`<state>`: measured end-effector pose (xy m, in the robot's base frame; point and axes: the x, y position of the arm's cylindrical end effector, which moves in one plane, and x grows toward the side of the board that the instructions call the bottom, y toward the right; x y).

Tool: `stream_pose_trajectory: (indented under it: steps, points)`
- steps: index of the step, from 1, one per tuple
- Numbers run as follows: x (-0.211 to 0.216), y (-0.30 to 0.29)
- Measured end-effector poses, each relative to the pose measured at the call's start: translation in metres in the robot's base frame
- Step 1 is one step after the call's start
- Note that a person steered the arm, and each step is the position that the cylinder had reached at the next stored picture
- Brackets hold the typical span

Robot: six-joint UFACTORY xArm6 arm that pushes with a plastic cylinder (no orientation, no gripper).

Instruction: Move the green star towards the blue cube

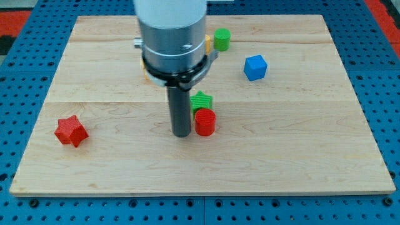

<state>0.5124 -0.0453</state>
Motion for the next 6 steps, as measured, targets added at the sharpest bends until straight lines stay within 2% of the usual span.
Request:
stream_pose_trajectory:
  steps: [1,2,3,5,6]
  points:
    - [-0.013,-0.013]
    - [-0.07,-0.006]
    - [-0.098,0.019]
    - [-0.094,0.03]
    - [-0.072,0.001]
